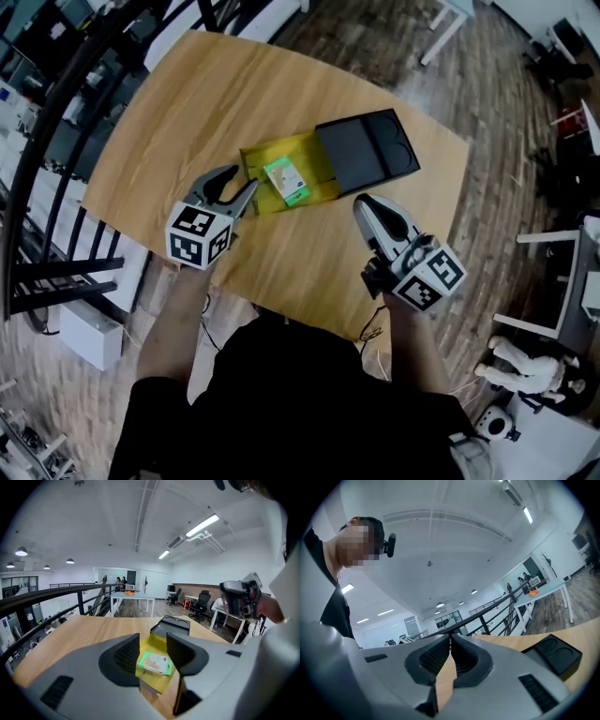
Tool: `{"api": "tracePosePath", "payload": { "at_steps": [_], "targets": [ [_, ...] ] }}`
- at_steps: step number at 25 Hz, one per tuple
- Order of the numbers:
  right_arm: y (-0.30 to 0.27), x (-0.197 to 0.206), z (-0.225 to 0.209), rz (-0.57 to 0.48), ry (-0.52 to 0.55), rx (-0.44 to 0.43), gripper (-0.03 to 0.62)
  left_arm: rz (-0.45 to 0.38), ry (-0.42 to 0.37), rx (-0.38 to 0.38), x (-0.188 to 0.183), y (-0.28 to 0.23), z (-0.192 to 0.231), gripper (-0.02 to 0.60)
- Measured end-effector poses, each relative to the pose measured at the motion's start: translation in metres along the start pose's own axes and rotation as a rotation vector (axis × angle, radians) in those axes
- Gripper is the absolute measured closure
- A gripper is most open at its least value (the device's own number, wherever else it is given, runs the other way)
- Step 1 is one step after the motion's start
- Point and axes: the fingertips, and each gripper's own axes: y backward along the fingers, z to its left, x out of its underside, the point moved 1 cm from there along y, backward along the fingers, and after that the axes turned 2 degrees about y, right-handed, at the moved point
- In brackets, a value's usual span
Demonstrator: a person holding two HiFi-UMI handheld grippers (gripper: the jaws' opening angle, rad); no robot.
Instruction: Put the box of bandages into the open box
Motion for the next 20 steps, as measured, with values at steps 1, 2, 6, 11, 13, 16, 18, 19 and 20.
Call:
{"api": "tracePosePath", "payload": {
  "at_steps": [1, 2, 6, 11, 13, 16, 18, 19, 20],
  "targets": [
    [0.001, -0.002, 0.008, -0.003, 0.015, -0.008, 0.556, -0.017, -0.002, -0.005, -0.001, 0.013, -0.002, 0.4],
    [0.002, -0.003, 0.015, -0.006, 0.029, -0.017, 0.556, -0.032, -0.003, -0.01, -0.002, 0.025, -0.004, 0.403],
    [0.003, -0.014, 0.038, -0.023, 0.074, -0.039, 0.556, -0.089, 0.001, -0.041, -0.009, 0.071, -0.006, 0.407],
    [-0.002, -0.025, 0.065, -0.02, 0.131, -0.051, 0.556, -0.15, -0.005, -0.083, -0.025, 0.121, 0.002, 0.414],
    [-0.005, -0.025, 0.073, -0.013, 0.154, -0.05, 0.556, -0.178, -0.007, -0.096, -0.028, 0.139, 0.005, 0.423],
    [-0.009, -0.029, 0.086, -0.021, 0.181, -0.045, 0.557, -0.216, -0.007, -0.109, -0.031, 0.165, 0.007, 0.439],
    [-0.011, -0.032, 0.096, -0.033, 0.199, -0.037, 0.557, -0.231, 0.001, -0.11, -0.031, 0.182, 0.006, 0.44],
    [-0.011, -0.033, 0.101, -0.037, 0.21, -0.032, 0.558, -0.24, 0.005, -0.11, -0.031, 0.19, 0.004, 0.44],
    [-0.011, -0.034, 0.105, -0.038, 0.224, -0.027, 0.559, -0.251, 0.007, -0.11, -0.032, 0.199, 0.003, 0.44]
  ]
}}
